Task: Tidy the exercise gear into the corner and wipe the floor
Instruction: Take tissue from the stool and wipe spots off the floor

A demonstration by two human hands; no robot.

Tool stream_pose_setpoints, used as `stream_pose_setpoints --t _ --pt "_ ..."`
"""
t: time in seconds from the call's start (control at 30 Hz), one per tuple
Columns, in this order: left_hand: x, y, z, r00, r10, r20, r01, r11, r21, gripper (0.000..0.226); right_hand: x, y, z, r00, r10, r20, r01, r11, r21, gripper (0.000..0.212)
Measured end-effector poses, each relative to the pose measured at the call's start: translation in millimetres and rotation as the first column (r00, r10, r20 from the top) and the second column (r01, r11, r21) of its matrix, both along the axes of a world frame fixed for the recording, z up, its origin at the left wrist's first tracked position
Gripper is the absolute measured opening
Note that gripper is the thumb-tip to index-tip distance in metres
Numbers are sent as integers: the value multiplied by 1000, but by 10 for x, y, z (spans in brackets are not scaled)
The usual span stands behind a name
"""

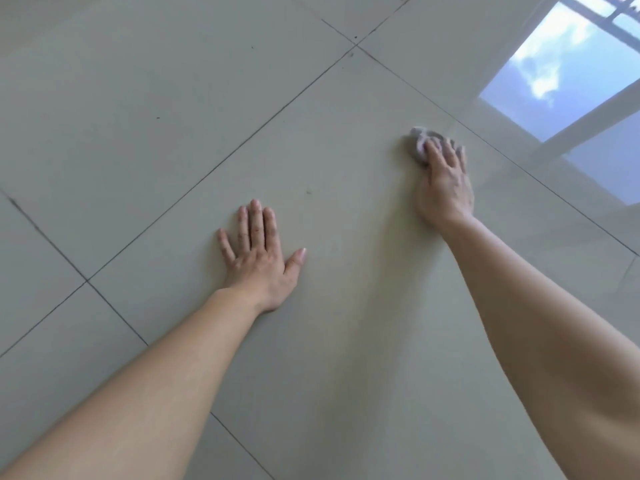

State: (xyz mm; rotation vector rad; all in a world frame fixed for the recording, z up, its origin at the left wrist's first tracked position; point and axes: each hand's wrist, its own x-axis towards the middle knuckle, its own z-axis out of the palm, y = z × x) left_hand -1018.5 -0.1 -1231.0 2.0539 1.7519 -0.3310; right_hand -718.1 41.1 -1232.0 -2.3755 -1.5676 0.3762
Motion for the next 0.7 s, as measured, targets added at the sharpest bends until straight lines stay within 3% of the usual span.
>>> stream_pose_setpoints --t 0.07,0.13,0.23,0.3,0.37,0.43,0.5,0.53,0.57,0.63,0.7 --pt "-70 24 30 997 -3 74 2 1000 11 80 -198 38 37 943 -333 -14 330 940 -88 67" --pt "-217 32 84 989 -2 151 -15 994 113 73 -668 41 49 949 -316 -11 314 947 -75 68" --pt "-596 -3 146 982 97 162 -142 945 295 64 -1536 -34 7 999 21 -42 -22 1000 -18 71" --pt "-904 -33 134 980 183 77 -198 928 315 57 -2067 -96 36 966 249 -74 -250 968 -14 69" --pt "-1173 -32 117 974 226 -19 -213 940 266 59 -2415 -130 78 871 485 -81 -488 873 -19 64" --pt "-1338 12 107 969 233 -76 -213 954 213 65 -2464 -131 87 718 693 -60 -696 716 -50 59" --pt "-1371 78 80 974 208 -87 -196 972 131 71 -2209 -92 78 594 804 -30 -804 592 -58 57" --pt "-1338 101 62 978 191 -88 -183 979 90 73 -1992 -62 71 577 817 -8 -816 576 -52 57" --pt "-1288 116 38 980 178 -87 -173 983 61 74 -1726 -26 74 602 798 12 -797 602 -45 57" --pt "-1182 124 -4 979 186 -87 -182 982 47 75 -1096 66 46 751 657 62 -657 753 -24 56" --pt "-1132 128 -40 975 203 -93 -197 978 70 76 -543 138 49 934 348 79 -346 937 -39 59"
